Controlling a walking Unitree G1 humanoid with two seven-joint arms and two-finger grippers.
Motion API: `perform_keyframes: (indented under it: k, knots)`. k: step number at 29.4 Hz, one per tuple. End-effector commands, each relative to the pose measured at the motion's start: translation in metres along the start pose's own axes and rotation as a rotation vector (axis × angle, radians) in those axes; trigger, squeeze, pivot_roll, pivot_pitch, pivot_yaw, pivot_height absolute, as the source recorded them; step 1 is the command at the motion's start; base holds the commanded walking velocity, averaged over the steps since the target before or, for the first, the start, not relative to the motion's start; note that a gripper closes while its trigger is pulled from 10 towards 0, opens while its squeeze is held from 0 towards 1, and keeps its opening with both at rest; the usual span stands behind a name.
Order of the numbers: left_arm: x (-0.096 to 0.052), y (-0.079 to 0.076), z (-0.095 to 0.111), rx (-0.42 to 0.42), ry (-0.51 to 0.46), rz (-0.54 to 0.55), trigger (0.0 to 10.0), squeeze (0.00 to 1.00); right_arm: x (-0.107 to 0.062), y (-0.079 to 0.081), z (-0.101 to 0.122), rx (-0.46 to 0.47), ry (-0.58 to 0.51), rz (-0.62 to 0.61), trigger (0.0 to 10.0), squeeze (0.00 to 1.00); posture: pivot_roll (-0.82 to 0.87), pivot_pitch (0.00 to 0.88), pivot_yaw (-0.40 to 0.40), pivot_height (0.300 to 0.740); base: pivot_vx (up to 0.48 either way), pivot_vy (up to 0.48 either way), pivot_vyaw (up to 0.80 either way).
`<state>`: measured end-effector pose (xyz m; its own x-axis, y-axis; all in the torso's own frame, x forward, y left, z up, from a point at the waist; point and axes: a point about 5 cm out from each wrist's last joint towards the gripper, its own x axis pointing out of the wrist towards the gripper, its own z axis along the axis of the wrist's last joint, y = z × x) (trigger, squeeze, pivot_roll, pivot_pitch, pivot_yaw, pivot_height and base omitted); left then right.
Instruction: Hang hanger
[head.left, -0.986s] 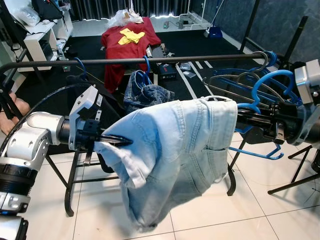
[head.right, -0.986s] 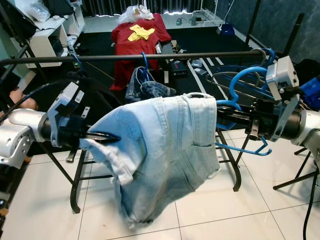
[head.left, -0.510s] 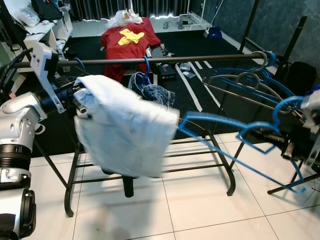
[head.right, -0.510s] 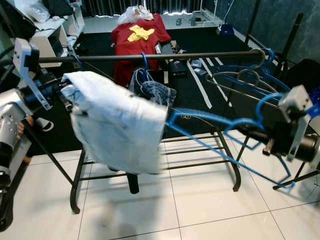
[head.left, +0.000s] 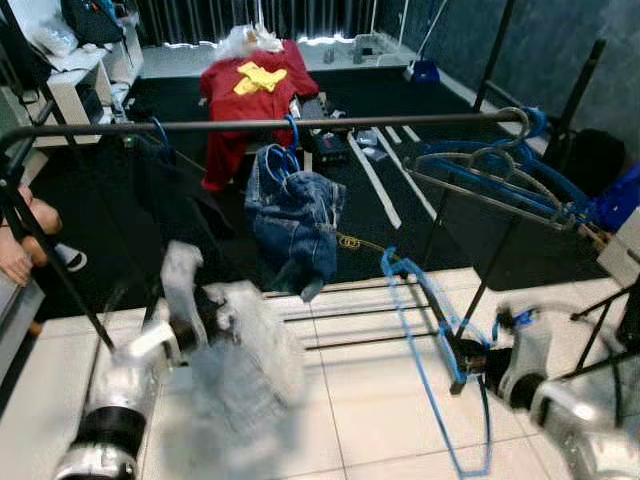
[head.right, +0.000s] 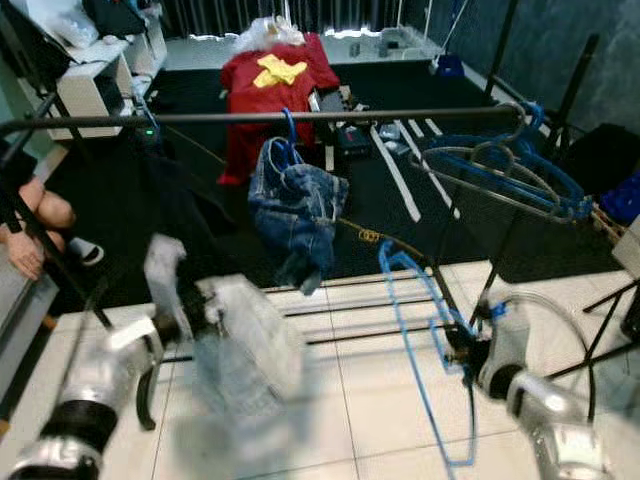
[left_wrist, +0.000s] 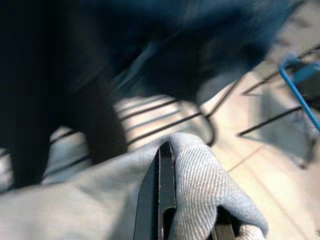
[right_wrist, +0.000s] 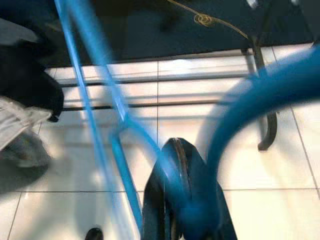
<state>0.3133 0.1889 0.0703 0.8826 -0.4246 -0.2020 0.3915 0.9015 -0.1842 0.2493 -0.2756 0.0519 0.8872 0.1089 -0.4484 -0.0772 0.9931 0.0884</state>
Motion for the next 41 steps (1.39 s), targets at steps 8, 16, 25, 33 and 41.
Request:
perform_keyframes:
  k: [8, 16, 25, 33, 41]
  knots:
    - [-0.012, -0.005, -0.039, -0.029, 0.026, 0.163, 10.0, 0.00, -0.009, -0.005, -0.038, 0.019, 0.053, -0.116, 10.0, 0.00, -0.02, 0.047, -0.004, 0.740, 0.000, 0.000, 0.79]
    - [-0.030, -0.016, -0.079, -0.147, 0.080, 0.249, 10.0, 0.00, -0.013, 0.009, -0.066, 0.126, 0.030, -0.118, 10.0, 0.00, 0.02, 0.051, 0.002, 0.740, 0.000, 0.000, 0.78]
    - [-0.037, -0.016, -0.082, -0.175, 0.054, 0.276, 10.0, 0.00, -0.011, 0.017, -0.067, 0.142, 0.018, -0.088, 10.0, 0.00, 0.06, 0.060, -0.030, 0.740, 0.000, 0.000, 0.78]
    - [-0.036, -0.016, -0.082, -0.157, 0.052, 0.257, 10.0, 0.00, -0.008, 0.022, -0.071, 0.133, 0.029, -0.060, 10.0, 0.00, 0.08, 0.046, -0.034, 0.740, 0.000, 0.000, 0.78]
    - [-0.038, -0.015, -0.084, -0.167, 0.070, 0.231, 10.0, 0.00, -0.008, 0.024, -0.075, 0.136, 0.029, -0.056, 10.0, 0.00, 0.06, 0.036, -0.009, 0.740, 0.000, 0.000, 0.78]
